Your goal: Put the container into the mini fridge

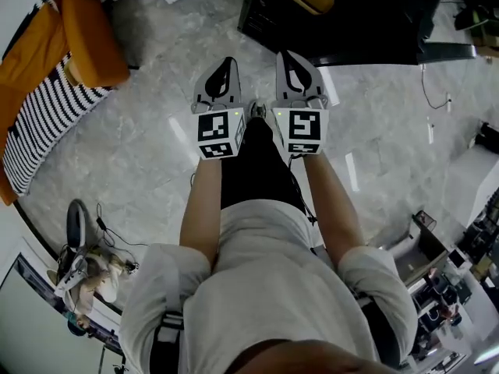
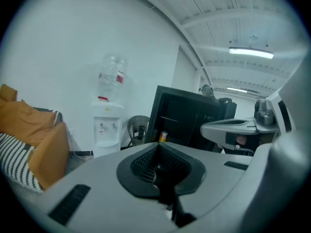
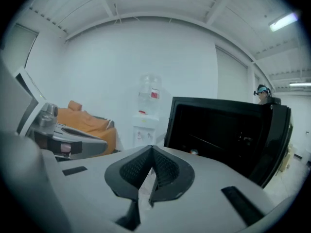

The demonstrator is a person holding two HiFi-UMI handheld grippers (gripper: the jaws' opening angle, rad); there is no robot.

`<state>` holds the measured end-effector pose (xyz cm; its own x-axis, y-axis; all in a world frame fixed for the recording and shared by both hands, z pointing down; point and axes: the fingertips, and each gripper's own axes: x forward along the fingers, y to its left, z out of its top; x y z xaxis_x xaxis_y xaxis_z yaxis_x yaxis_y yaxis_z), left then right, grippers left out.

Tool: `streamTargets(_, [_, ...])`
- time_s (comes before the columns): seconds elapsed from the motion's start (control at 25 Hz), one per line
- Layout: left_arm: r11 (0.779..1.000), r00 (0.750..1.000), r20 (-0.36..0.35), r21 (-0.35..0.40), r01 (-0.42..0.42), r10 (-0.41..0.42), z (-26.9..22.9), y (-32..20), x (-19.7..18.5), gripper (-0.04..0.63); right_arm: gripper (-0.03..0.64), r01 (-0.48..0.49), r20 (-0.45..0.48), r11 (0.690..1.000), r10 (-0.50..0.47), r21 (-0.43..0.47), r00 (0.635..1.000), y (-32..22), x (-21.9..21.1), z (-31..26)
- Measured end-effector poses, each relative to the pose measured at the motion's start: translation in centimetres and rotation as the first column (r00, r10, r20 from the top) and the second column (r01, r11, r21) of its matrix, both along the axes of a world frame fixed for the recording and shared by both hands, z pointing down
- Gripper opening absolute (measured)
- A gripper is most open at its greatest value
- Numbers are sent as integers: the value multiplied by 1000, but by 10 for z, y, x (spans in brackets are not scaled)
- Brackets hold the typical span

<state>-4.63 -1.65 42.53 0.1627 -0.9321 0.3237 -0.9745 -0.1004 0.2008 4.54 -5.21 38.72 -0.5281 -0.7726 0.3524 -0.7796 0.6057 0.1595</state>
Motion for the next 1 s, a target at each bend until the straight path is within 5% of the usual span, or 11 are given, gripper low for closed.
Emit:
streamTargets(0.28, [991, 996, 58, 110, -70, 64, -73, 12, -1, 12, 37, -51, 49, 997, 48, 51, 998, 24, -7, -57])
streamTargets(0.52, [979, 996, -30, 189, -80, 87, -133, 13, 4, 11, 37, -114, 105, 988, 104, 102, 989, 31, 5, -111])
streamTargets(0.8, [963, 983, 118, 216, -162, 139, -181, 2, 19, 11, 37, -153, 186, 983, 133, 101, 974, 22, 17, -155])
streamTargets(1.0, [951, 978, 104, 231, -203, 183, -197, 6, 29, 11, 37, -167, 178, 977, 142, 131, 974, 25, 20, -172])
